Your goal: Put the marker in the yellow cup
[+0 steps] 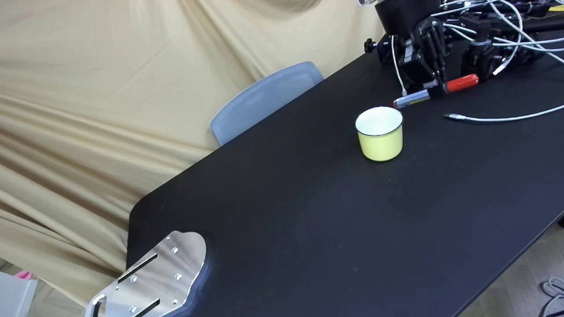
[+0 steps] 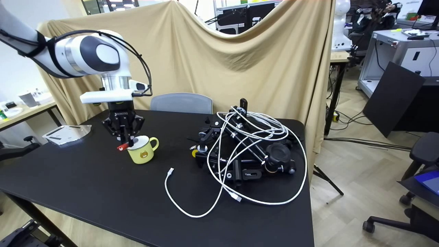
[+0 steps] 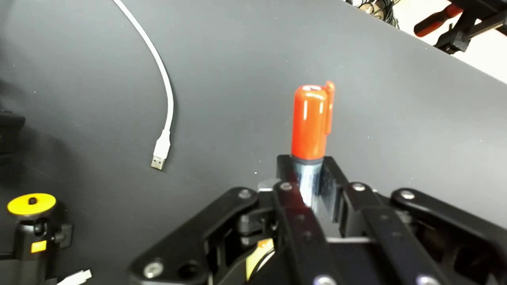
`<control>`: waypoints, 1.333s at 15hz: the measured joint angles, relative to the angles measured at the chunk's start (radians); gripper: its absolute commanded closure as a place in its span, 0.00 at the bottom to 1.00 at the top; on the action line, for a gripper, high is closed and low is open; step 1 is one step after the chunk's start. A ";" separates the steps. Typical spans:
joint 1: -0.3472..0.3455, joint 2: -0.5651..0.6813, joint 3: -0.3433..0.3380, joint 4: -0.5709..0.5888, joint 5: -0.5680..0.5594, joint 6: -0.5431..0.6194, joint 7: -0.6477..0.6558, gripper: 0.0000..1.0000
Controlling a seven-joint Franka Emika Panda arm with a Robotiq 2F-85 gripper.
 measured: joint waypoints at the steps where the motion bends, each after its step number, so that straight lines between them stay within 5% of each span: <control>1: 0.000 0.026 0.007 0.019 -0.001 0.000 0.001 0.95; 20: 0.008 0.163 0.021 0.186 -0.104 -0.127 0.030 0.95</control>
